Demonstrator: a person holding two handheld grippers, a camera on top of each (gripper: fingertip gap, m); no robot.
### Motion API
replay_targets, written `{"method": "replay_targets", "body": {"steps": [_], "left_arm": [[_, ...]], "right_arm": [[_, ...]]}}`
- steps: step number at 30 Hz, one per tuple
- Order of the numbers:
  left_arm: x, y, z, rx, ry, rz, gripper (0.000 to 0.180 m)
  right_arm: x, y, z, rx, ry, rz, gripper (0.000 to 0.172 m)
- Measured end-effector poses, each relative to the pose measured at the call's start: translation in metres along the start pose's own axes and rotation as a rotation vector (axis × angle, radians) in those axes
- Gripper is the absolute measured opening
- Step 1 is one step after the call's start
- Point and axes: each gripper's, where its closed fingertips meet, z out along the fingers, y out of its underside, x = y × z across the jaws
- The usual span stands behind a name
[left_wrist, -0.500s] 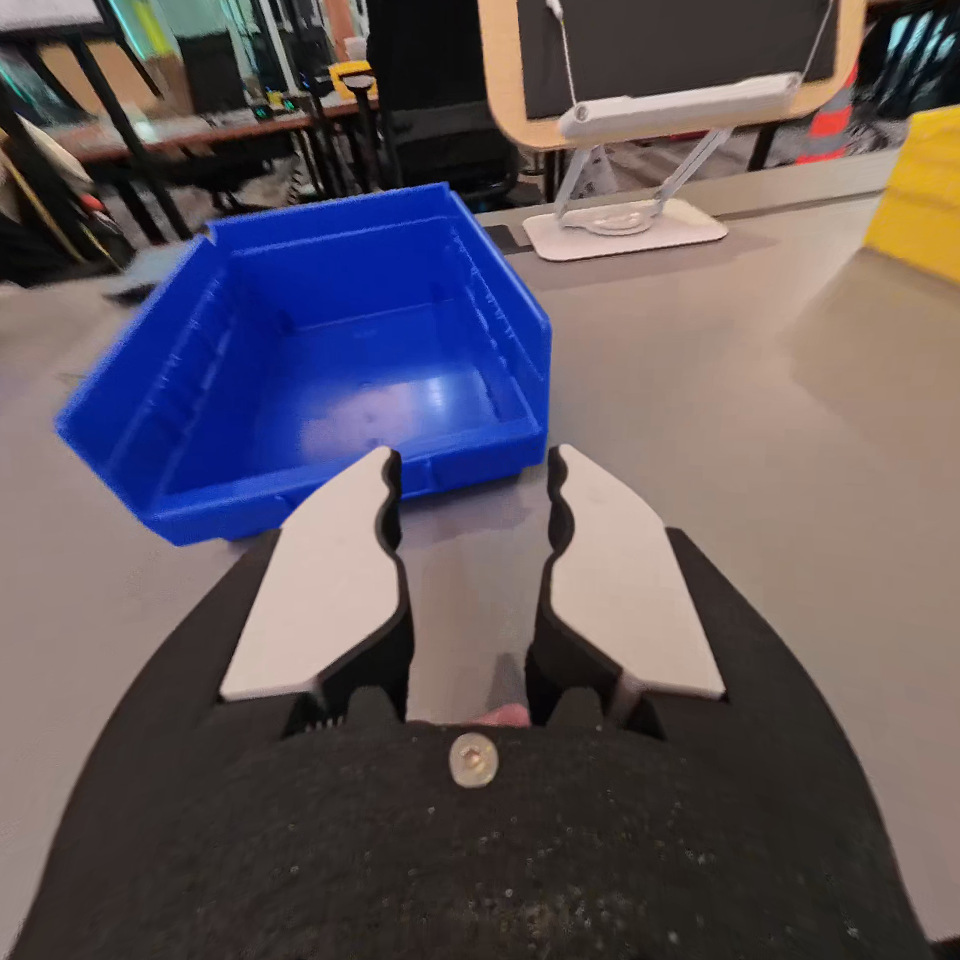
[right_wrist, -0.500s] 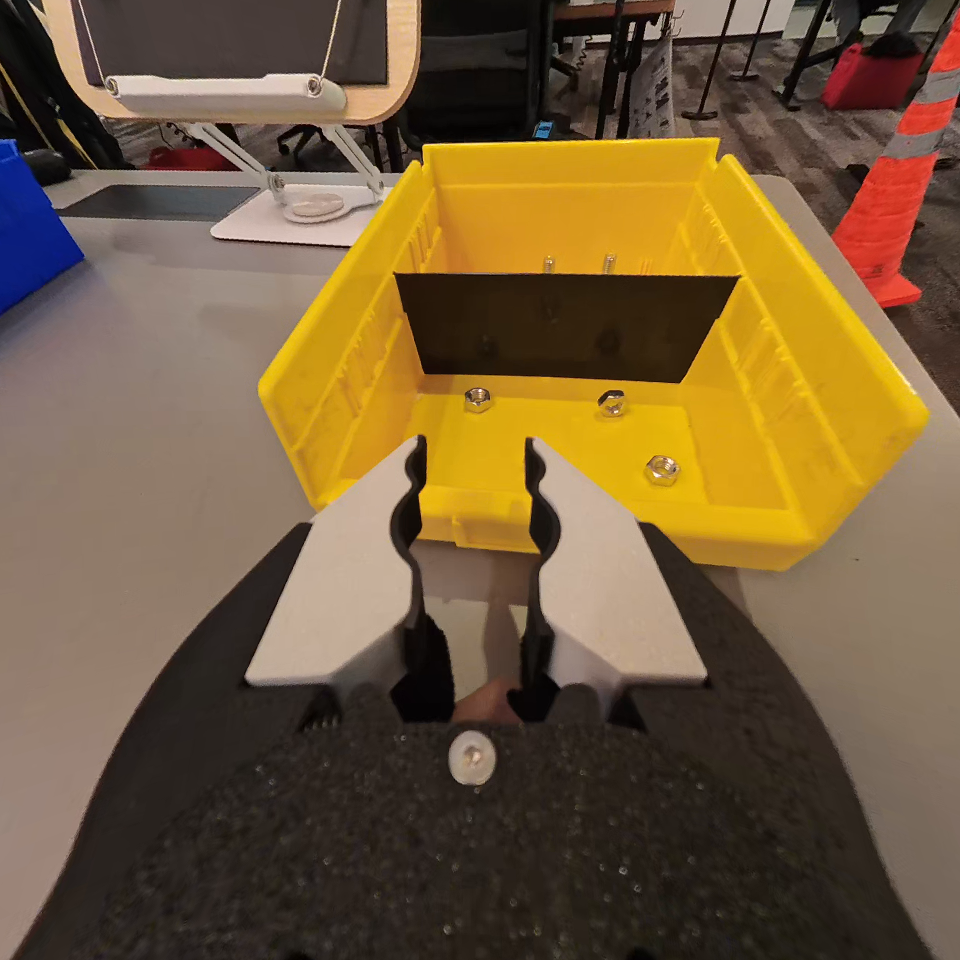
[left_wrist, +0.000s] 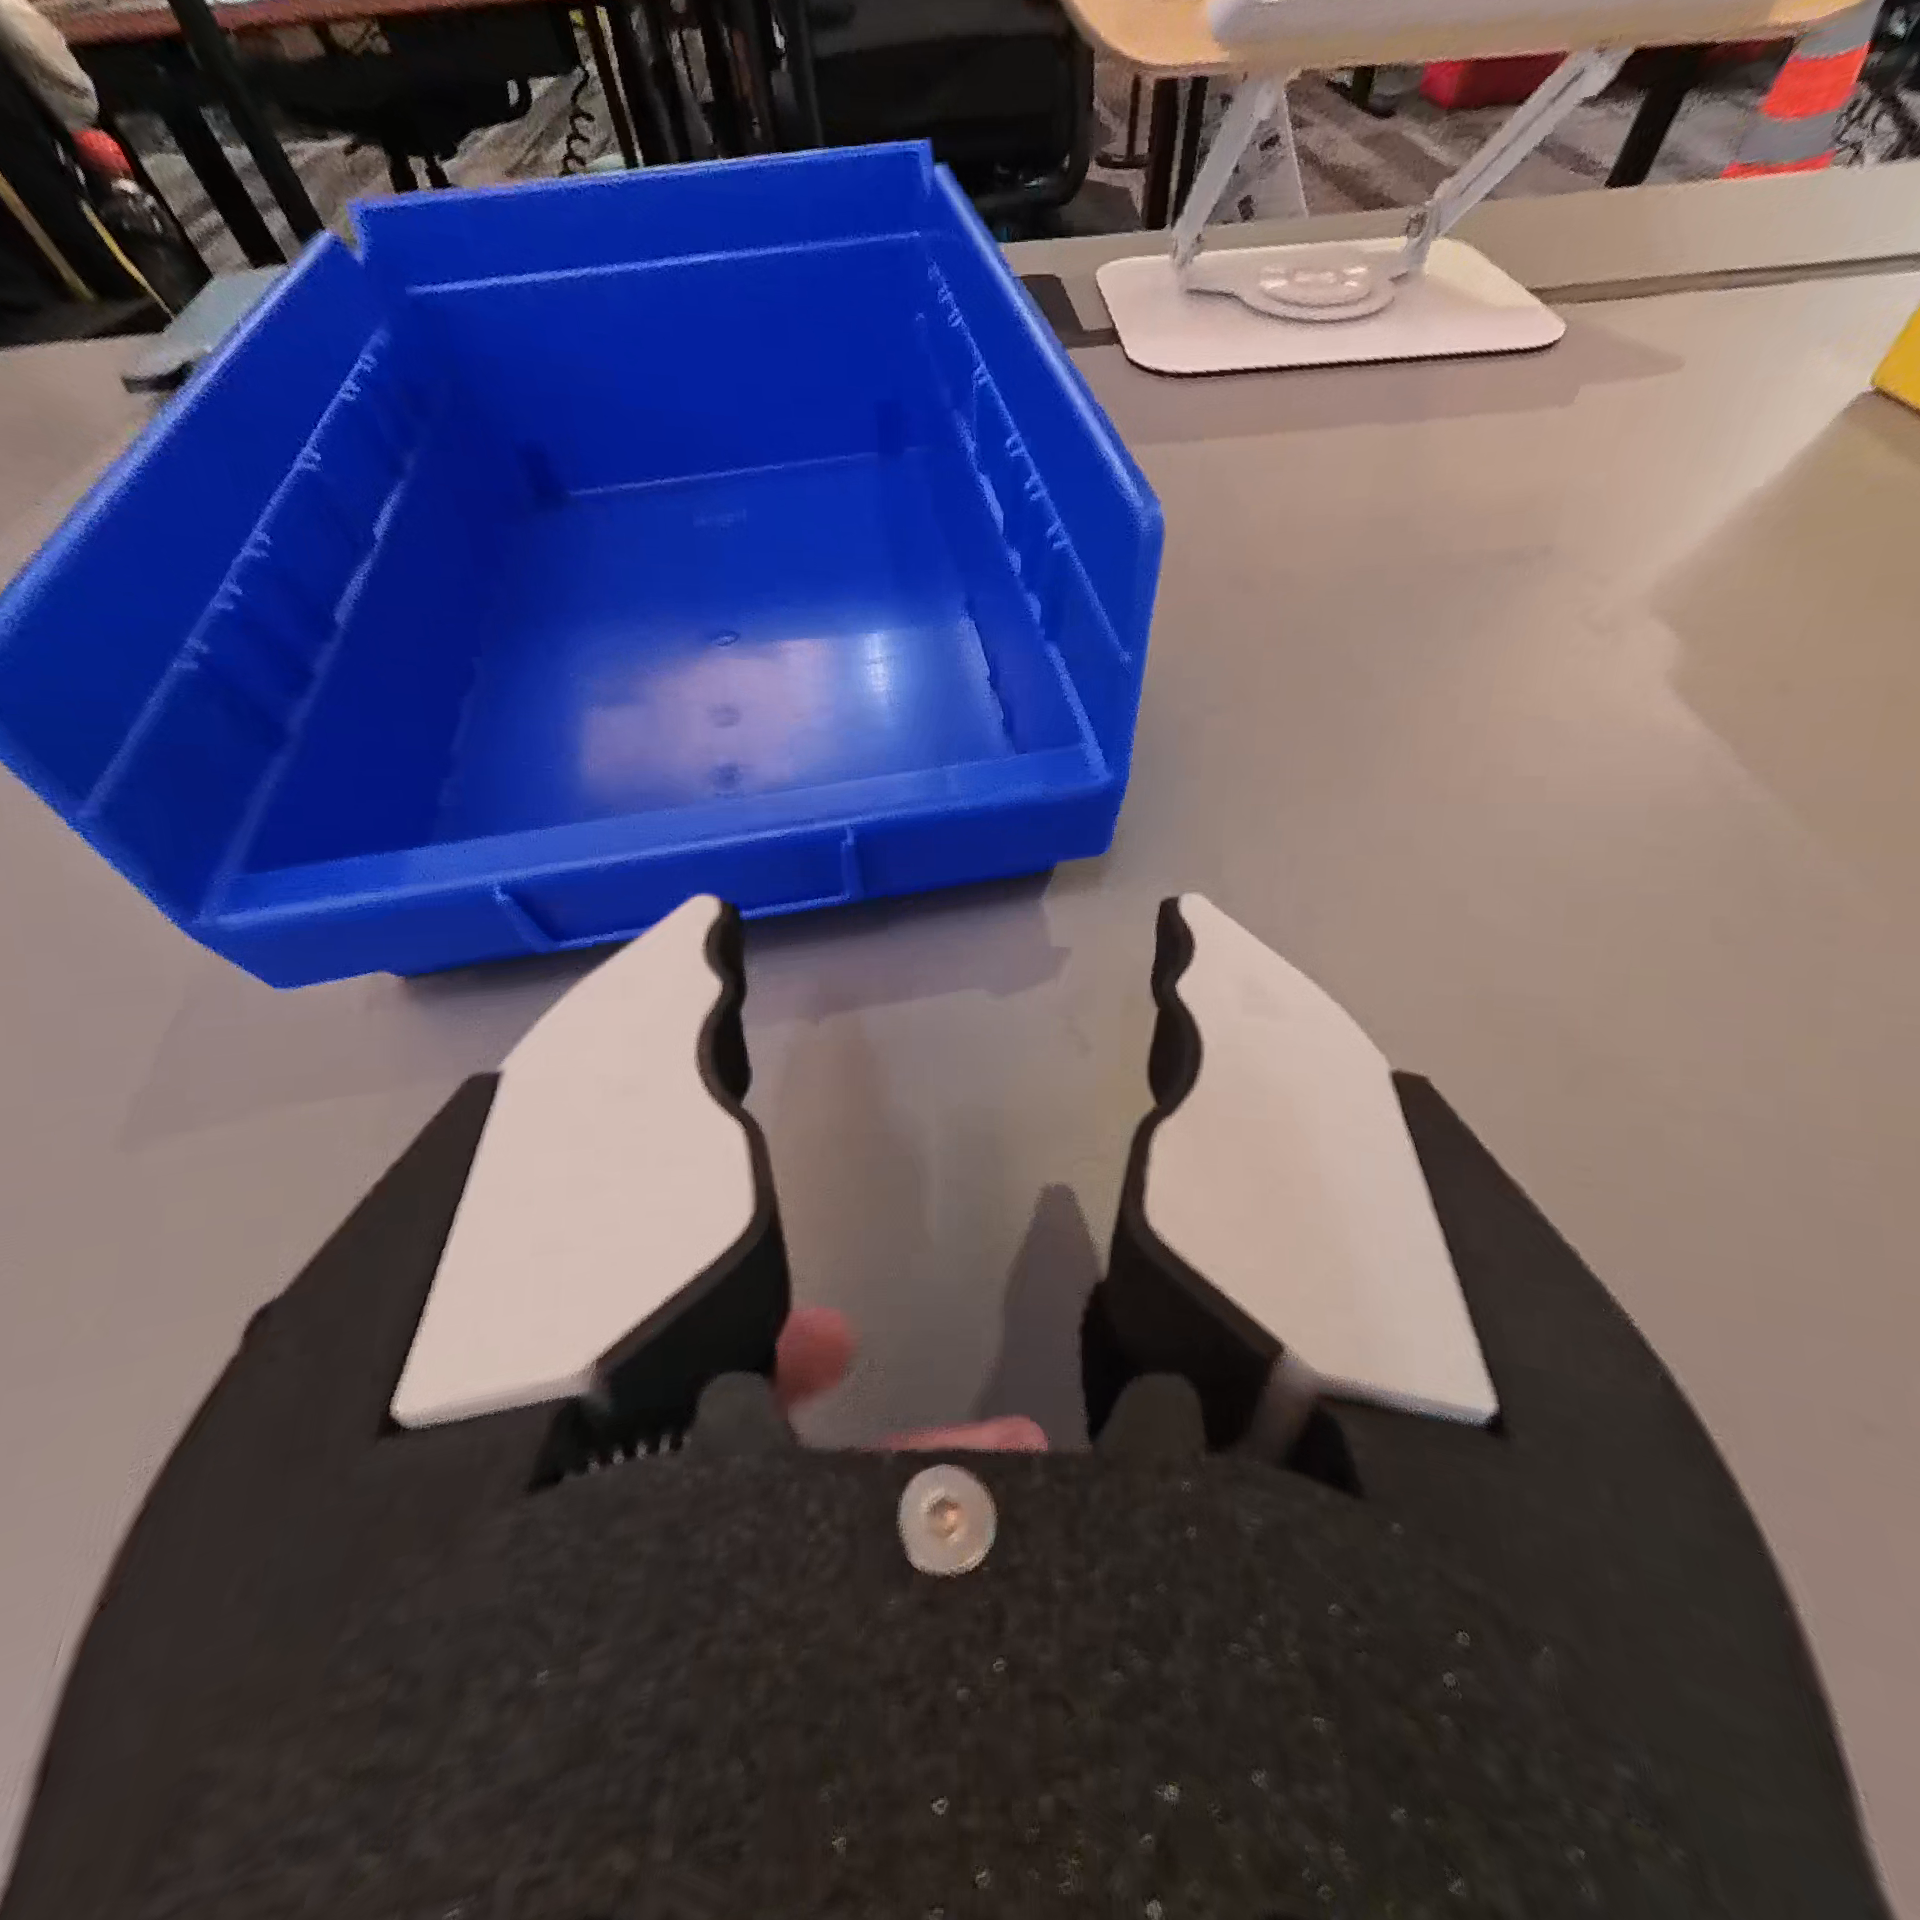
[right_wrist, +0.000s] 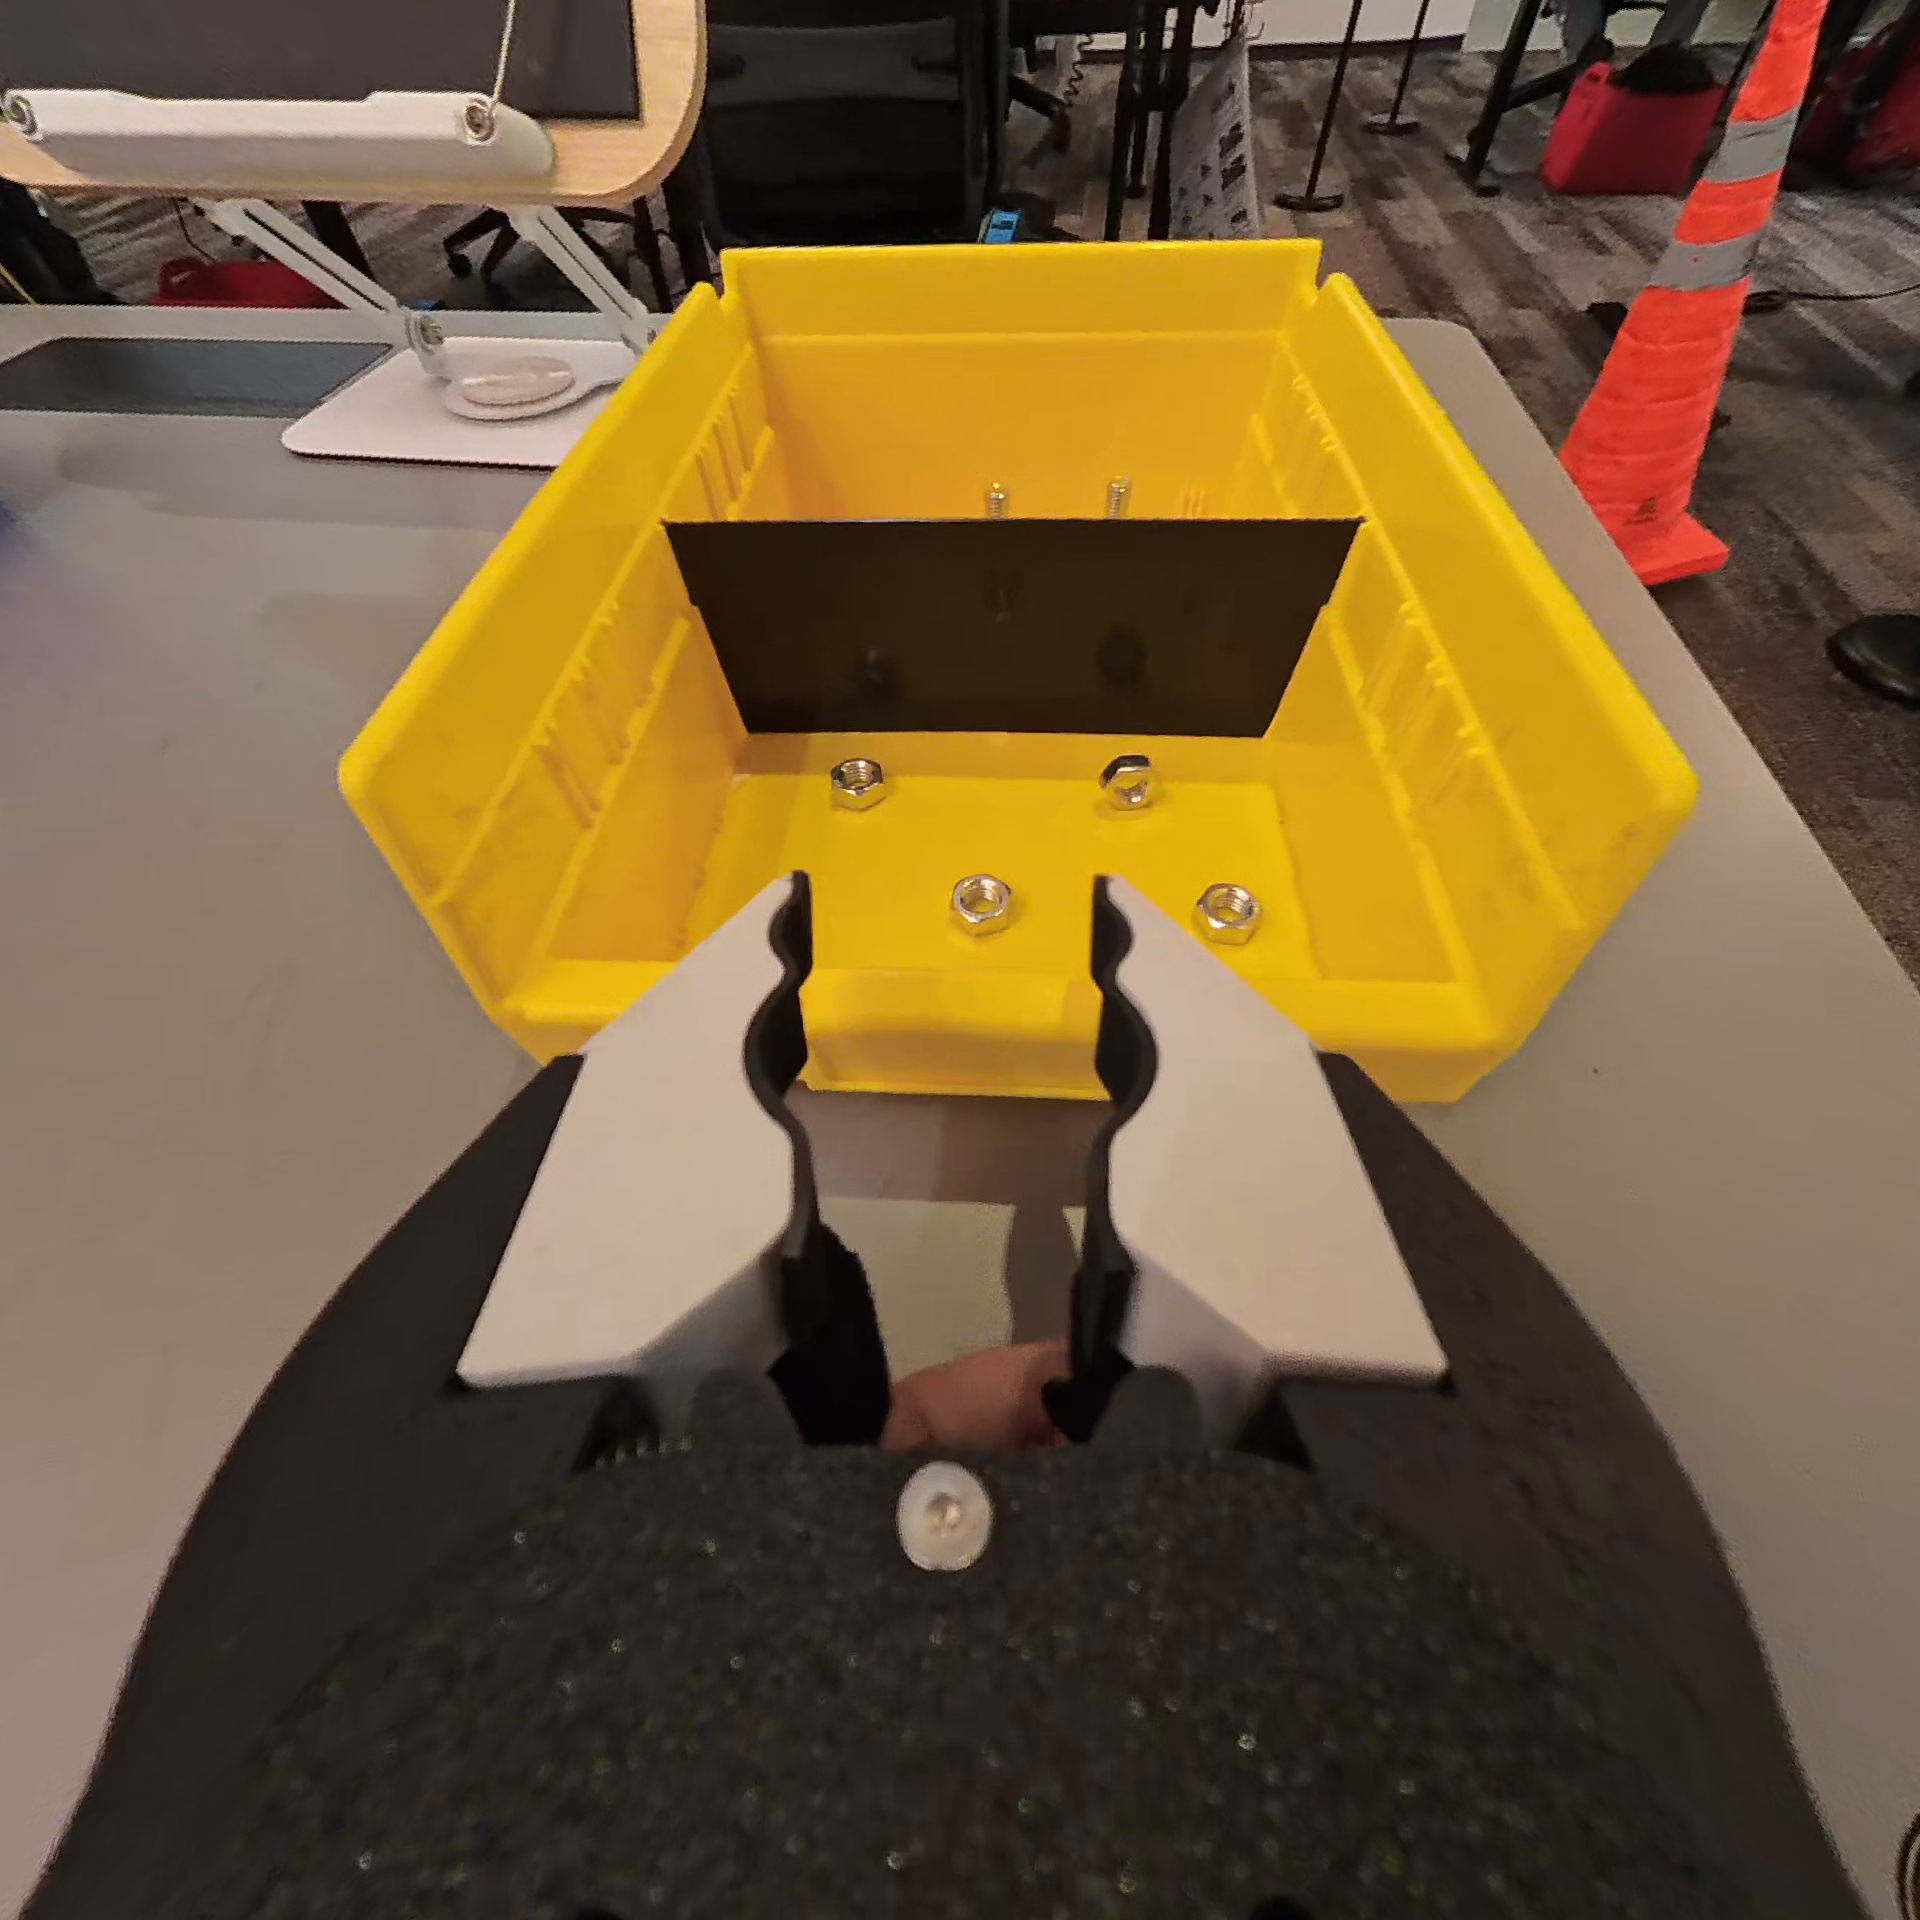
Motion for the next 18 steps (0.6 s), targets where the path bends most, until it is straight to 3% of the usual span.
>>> {"method": "replay_targets", "body": {"steps": [3, 5, 12, 15, 18], "left_arm": [[0.001, 0.003, -0.001, -0.016, 0.038, -0.060, 0.062], [-0.001, 0.003, -0.001, -0.016, 0.040, -0.076, 0.062], [-0.012, -0.011, -0.004, 0.050, -0.031, -0.053, 0.064], [-0.013, -0.020, -0.004, 0.089, -0.070, 0.001, 0.067], [-0.002, -0.029, -0.003, 0.127, -0.064, 0.077, 0.069]], "right_arm": [[-0.001, -0.001, 0.000, 0.005, 0.006, -0.014, 0.054], [-0.002, -0.001, 0.000, 0.010, 0.006, -0.019, 0.061], [-0.014, 0.008, -0.001, -0.038, -0.040, -0.094, 0.055], [-0.019, 0.010, -0.005, -0.049, -0.044, -0.109, 0.061], [-0.056, 0.008, -0.015, -0.027, -0.212, -0.008, 0.063]]}}
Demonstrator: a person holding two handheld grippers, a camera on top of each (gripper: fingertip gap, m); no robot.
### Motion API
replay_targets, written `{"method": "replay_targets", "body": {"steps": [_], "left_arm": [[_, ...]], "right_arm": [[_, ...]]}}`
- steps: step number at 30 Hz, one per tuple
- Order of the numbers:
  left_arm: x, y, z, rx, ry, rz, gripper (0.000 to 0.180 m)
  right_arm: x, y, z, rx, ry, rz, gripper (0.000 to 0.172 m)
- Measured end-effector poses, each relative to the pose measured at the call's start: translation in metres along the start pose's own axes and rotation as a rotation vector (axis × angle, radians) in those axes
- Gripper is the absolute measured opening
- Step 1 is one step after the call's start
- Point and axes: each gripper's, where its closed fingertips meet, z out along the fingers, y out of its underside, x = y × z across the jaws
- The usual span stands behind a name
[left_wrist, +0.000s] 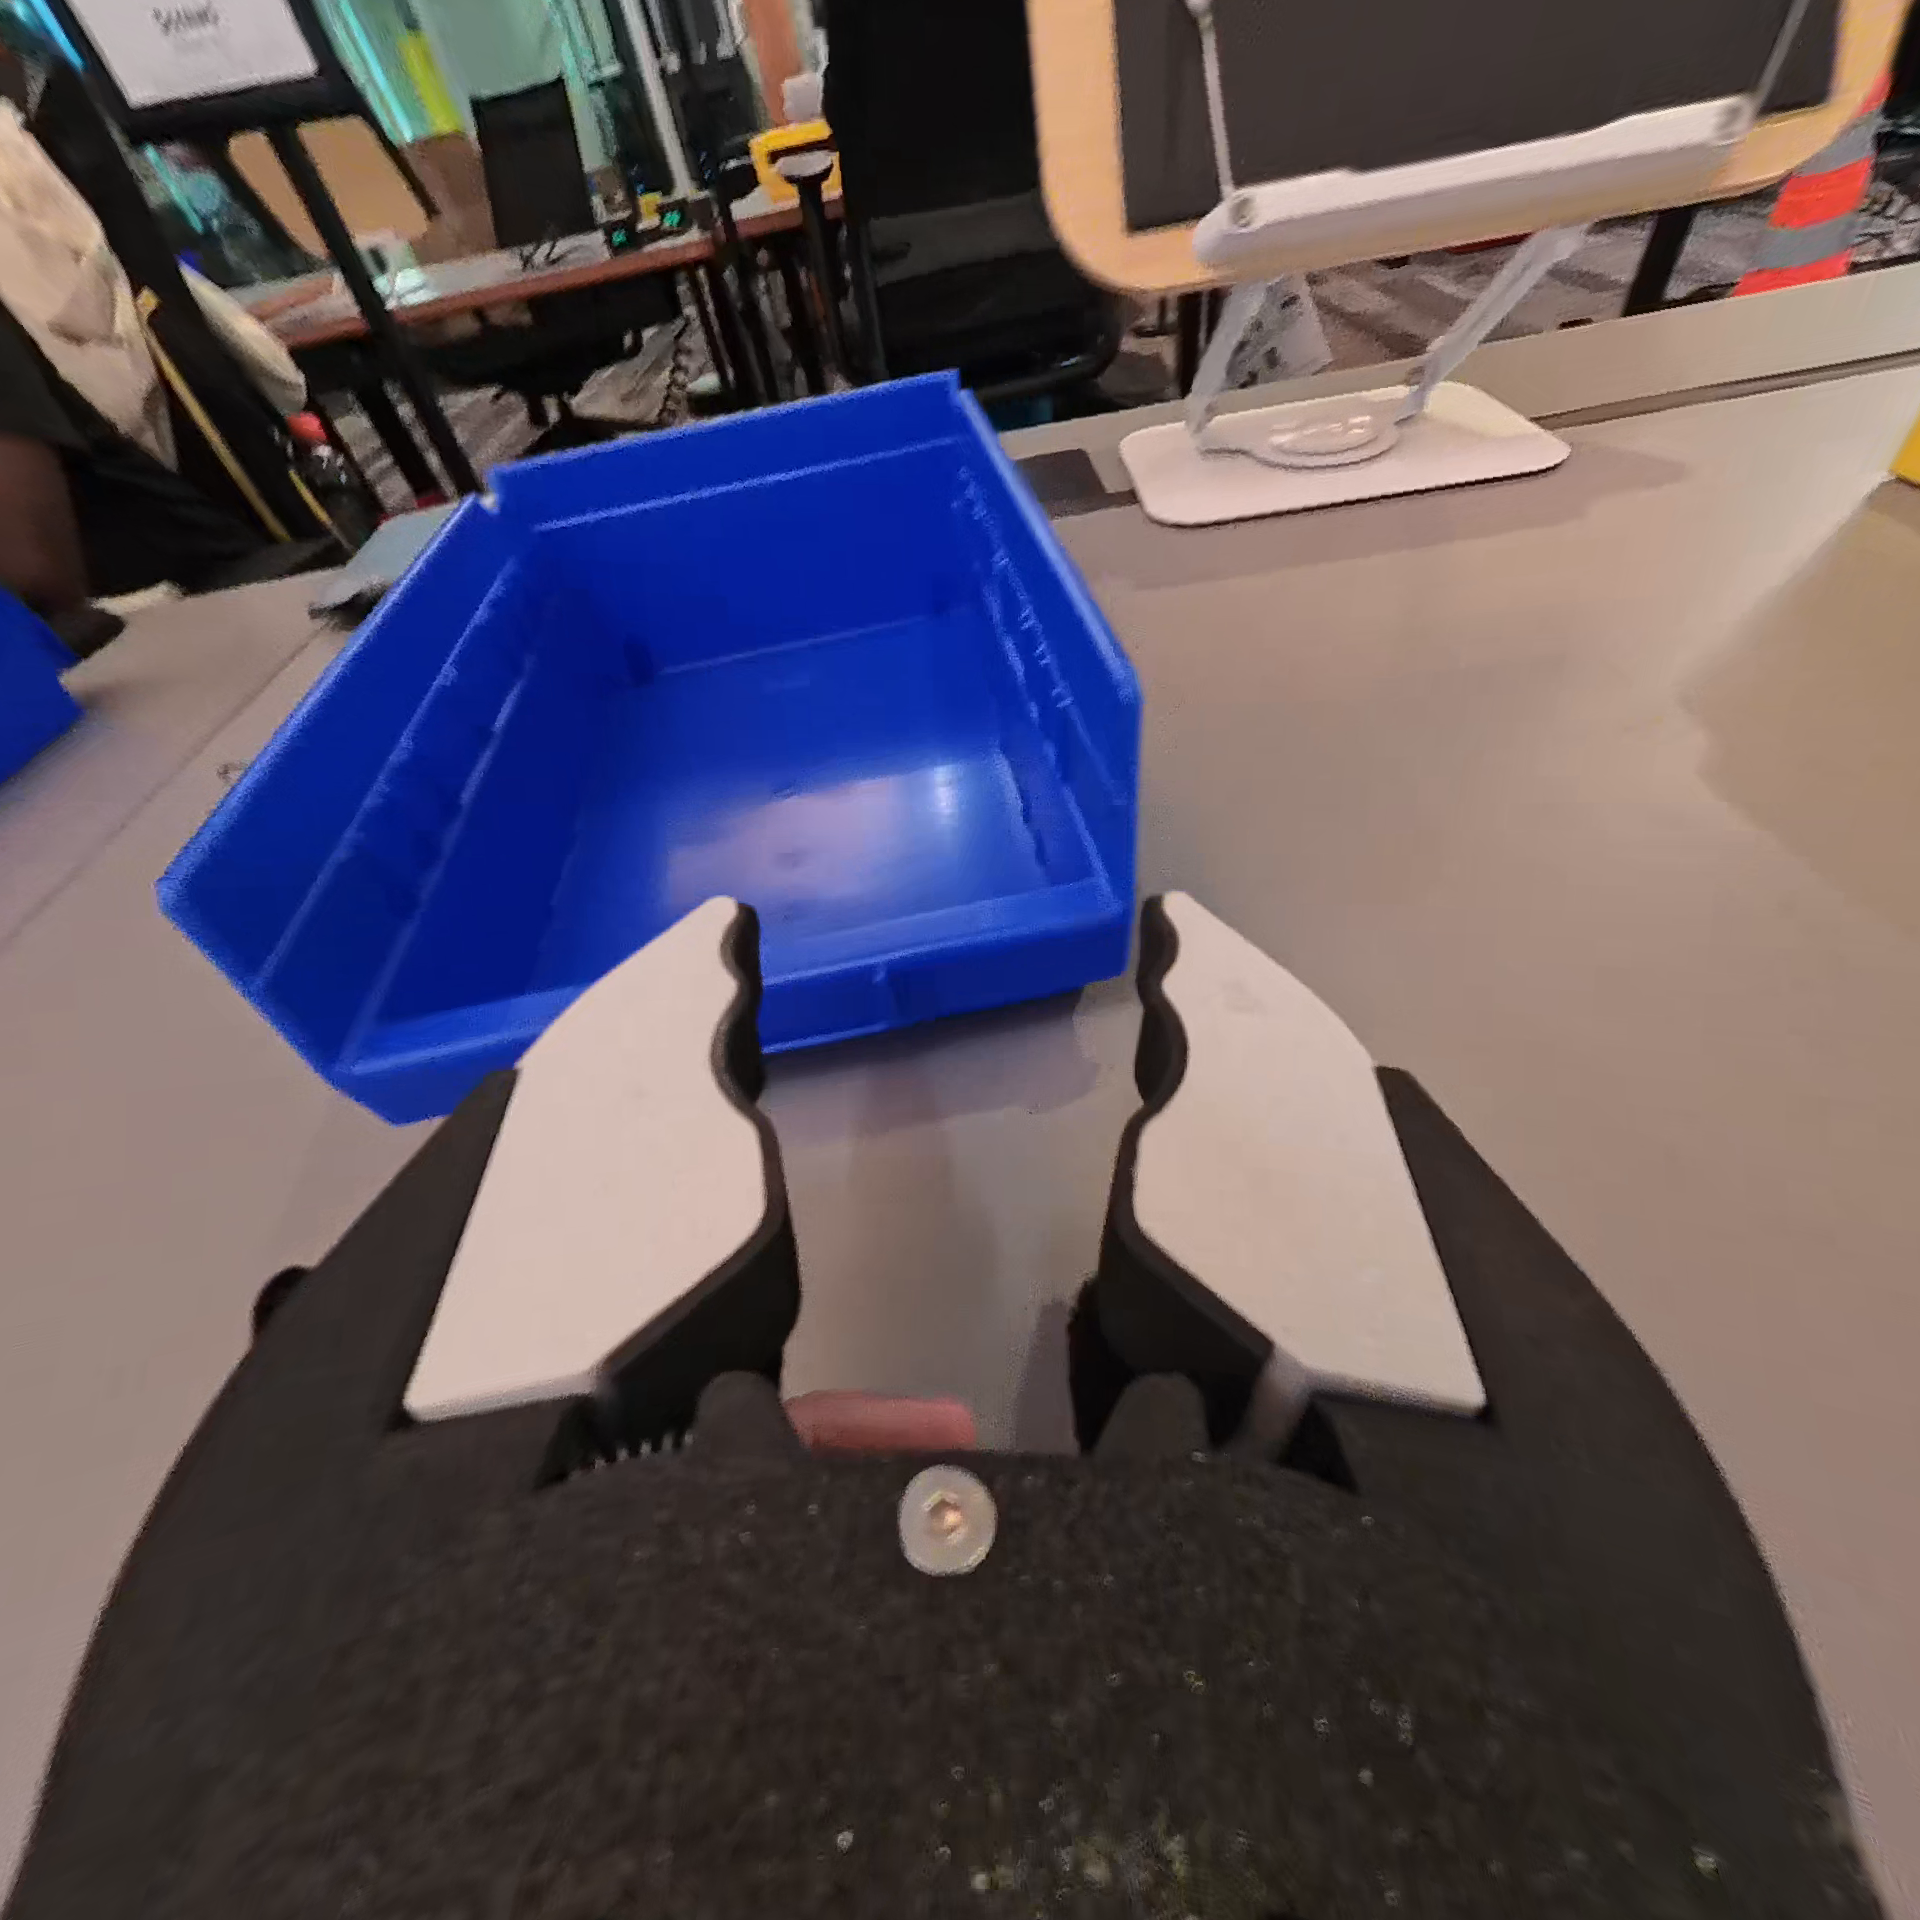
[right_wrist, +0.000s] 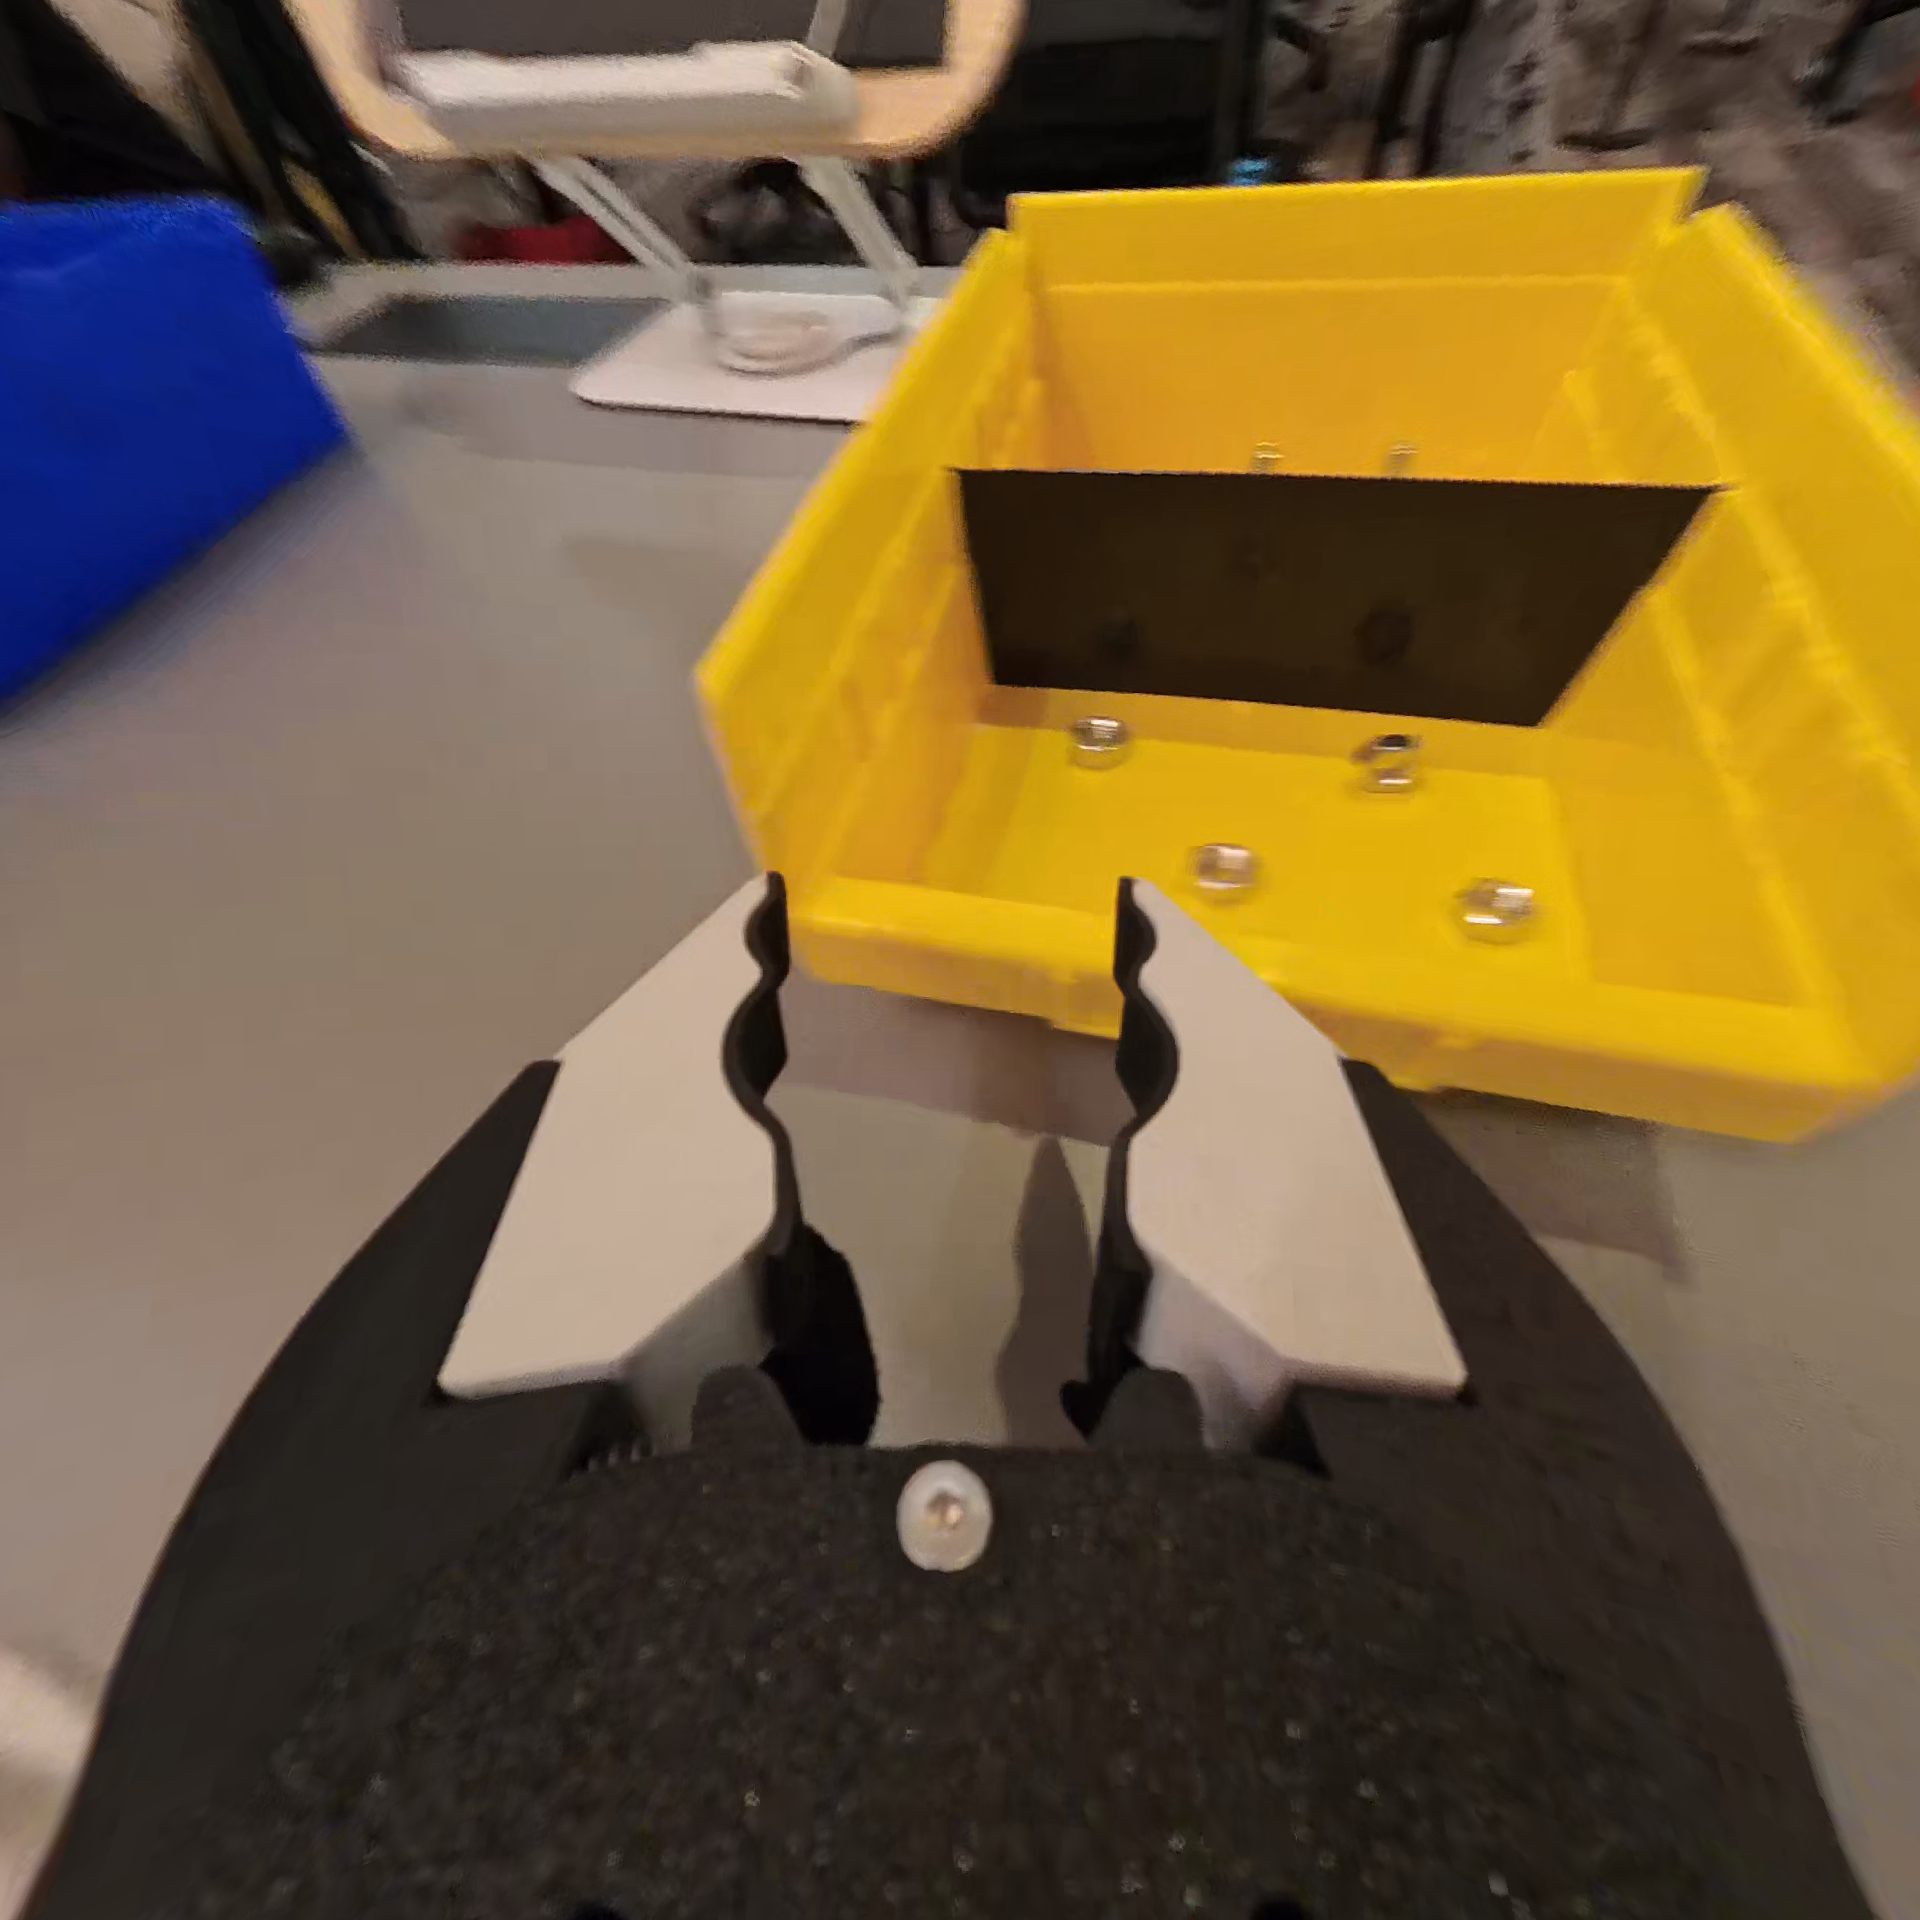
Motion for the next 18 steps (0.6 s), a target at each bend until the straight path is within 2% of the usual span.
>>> {"method": "replay_targets", "body": {"steps": [2, 3, 8, 11, 14, 18], "left_arm": [[0.011, -0.006, 0.000, 0.022, 0.027, 0.030, 0.067], [0.018, -0.009, 0.000, 0.034, 0.043, 0.041, 0.067], [0.058, -0.013, 0.001, 0.039, 0.158, 0.102, 0.064], [0.079, -0.013, 0.000, 0.044, 0.217, 0.130, 0.064], [0.097, -0.008, -0.001, 0.009, 0.285, 0.134, 0.068], [0.130, 0.000, -0.005, -0.050, 0.430, 0.049, 0.067]], "right_arm": [[-0.031, -0.002, 0.003, 0.034, -0.097, 0.070, 0.062], [-0.040, -0.001, 0.008, 0.037, -0.096, 0.068, 0.063], [-0.049, -0.002, 0.042, 0.006, 0.141, -0.156, 0.067], [-0.057, -0.007, 0.059, -0.011, 0.198, -0.180, 0.068], [-0.074, -0.011, 0.073, -0.023, 0.153, -0.161, 0.068], [-0.096, -0.020, 0.078, -0.005, 0.064, -0.198, 0.067]]}}
